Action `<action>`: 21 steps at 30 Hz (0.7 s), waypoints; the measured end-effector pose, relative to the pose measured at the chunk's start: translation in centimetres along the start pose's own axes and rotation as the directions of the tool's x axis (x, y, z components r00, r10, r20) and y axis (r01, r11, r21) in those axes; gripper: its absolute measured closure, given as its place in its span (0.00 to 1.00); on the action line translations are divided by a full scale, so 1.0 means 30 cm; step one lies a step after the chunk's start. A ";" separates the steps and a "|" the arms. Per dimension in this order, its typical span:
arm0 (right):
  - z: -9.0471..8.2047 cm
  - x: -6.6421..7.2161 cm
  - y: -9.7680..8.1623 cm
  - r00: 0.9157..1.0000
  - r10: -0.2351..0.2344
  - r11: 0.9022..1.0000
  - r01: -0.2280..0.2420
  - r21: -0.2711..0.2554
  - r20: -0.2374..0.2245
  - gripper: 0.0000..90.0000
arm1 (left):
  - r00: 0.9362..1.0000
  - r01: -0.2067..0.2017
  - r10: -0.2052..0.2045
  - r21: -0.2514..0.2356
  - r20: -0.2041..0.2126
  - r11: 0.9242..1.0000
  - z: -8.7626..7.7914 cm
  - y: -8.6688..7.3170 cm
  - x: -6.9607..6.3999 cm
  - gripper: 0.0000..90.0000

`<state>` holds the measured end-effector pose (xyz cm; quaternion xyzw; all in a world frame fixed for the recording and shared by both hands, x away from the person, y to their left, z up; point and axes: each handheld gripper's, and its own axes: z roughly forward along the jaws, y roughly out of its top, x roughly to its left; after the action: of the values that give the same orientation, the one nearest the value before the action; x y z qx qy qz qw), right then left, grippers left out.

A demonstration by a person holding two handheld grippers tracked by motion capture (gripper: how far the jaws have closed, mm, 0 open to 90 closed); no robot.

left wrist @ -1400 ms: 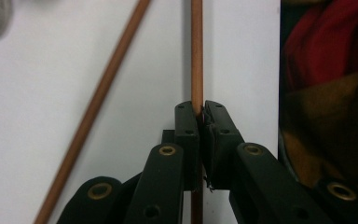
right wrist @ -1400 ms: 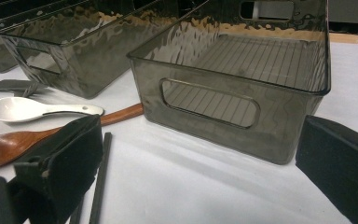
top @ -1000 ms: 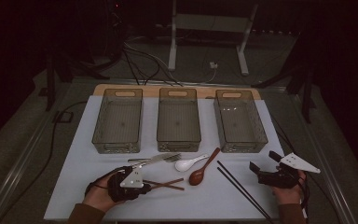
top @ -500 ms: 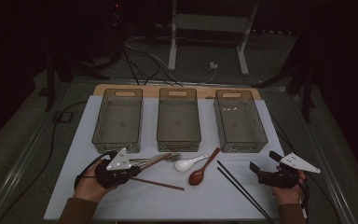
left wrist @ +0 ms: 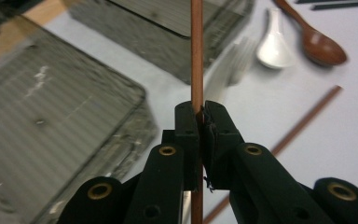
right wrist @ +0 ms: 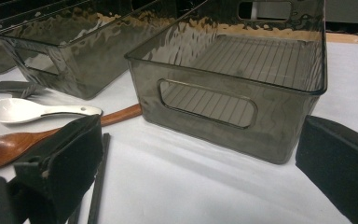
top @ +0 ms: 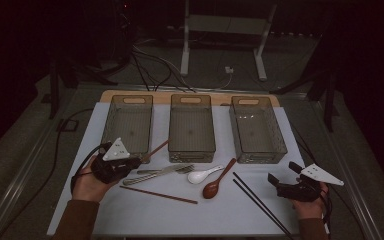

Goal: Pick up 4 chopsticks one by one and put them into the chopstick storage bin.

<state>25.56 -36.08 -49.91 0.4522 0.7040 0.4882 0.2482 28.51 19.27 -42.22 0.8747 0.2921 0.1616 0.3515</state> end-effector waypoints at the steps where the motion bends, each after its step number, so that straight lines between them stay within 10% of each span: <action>1: 0.000 0.000 0.000 1.000 0.000 1.000 0.000 0.001 0.000 0.01 | 1.000 0.006 -0.006 -0.002 -0.006 1.000 -0.003 0.004 0.008 0.96; 21: 0.001 -0.001 0.000 1.000 0.003 1.000 -0.003 -0.002 -0.001 0.01 | 0.975 0.162 -0.167 -0.045 -0.146 0.986 -0.029 0.102 0.162 0.96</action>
<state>25.60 -36.11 -49.91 0.4527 0.7030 0.4895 0.2476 33.08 20.97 -39.05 0.8269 0.3865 0.2019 0.3551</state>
